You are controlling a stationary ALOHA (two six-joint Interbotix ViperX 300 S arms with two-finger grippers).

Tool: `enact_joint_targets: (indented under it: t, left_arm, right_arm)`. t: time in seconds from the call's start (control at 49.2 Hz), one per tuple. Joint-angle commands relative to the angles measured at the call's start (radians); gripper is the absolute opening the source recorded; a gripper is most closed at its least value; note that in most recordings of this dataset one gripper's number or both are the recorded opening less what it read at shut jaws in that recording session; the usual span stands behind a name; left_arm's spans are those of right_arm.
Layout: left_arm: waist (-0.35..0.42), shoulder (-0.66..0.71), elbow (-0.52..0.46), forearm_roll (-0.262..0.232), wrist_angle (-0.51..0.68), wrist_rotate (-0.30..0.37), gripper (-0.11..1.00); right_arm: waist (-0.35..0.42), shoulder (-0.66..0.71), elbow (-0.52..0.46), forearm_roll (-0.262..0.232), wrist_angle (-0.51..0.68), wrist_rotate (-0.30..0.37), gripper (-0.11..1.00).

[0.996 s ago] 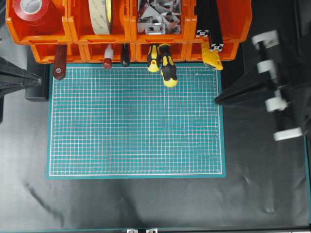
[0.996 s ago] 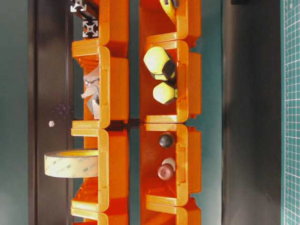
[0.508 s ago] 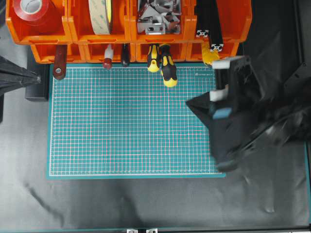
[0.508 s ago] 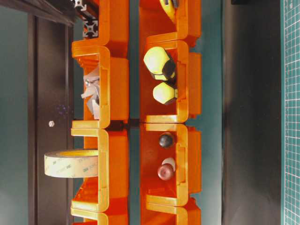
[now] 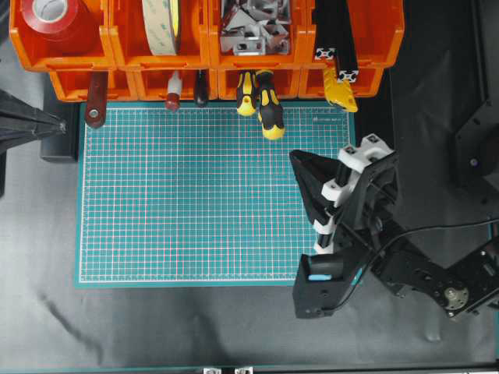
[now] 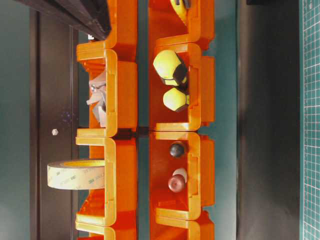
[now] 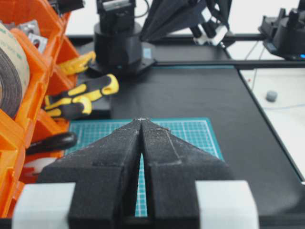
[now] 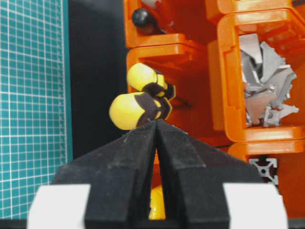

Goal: Pick screwdriver from container rack with right arm.
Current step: 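Move the right gripper toward the yellow-black screwdriver in the rack, then close the right gripper on the yellow-black screwdriver handle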

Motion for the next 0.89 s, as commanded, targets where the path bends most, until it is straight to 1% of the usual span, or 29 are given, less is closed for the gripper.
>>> enact_joint_targets:
  t: [0.0, 0.041, 0.102, 0.264, 0.325, 0.366, 0.406, 0.508, 0.63, 0.874]
  left_arm:
    - [0.005, 0.008, -0.028, 0.003, -0.005, -0.005, 0.0]
    - [0.003, 0.009, -0.025, 0.003, -0.005, -0.005, 0.0]
    - [0.005, 0.011, -0.025, 0.003, -0.005, -0.005, 0.0]
    - [0.003, 0.012, -0.023, 0.003, -0.005, -0.005, 0.0]
    - [0.003, 0.012, -0.023, 0.003, -0.005, -0.005, 0.0]
    - [0.003, 0.012, -0.021, 0.003, -0.005, -0.005, 0.0]
    - [0.003, 0.012, -0.02, 0.003, -0.005, -0.005, 0.0]
    - [0.003, 0.012, -0.017, 0.003, -0.005, -0.005, 0.0]
    - [0.003, 0.012, -0.014, 0.003, -0.005, -0.005, 0.0]
    - [0.003, 0.006, -0.002, 0.003, -0.005, -0.005, 0.0]
  right_arm:
    - [-0.003, -0.002, -0.008, -0.011, 0.009, 0.002, 0.02]
    - [-0.003, 0.002, -0.005, -0.011, 0.005, 0.0, 0.07]
    - [-0.003, 0.006, 0.002, -0.011, -0.014, -0.002, 0.18]
    - [-0.018, 0.031, 0.015, -0.011, -0.066, 0.008, 0.66]
    - [-0.031, 0.044, 0.017, -0.017, -0.064, 0.006, 0.79]
    - [-0.043, 0.052, 0.017, -0.02, -0.066, 0.006, 0.84]
    - [-0.055, 0.06, 0.017, -0.021, -0.067, 0.008, 0.85]
    - [-0.089, 0.072, 0.015, -0.029, -0.075, 0.008, 0.81]
    - [-0.13, 0.086, 0.017, -0.044, -0.094, 0.008, 0.82]
    - [-0.198, 0.114, 0.023, -0.044, -0.138, 0.008, 0.81]
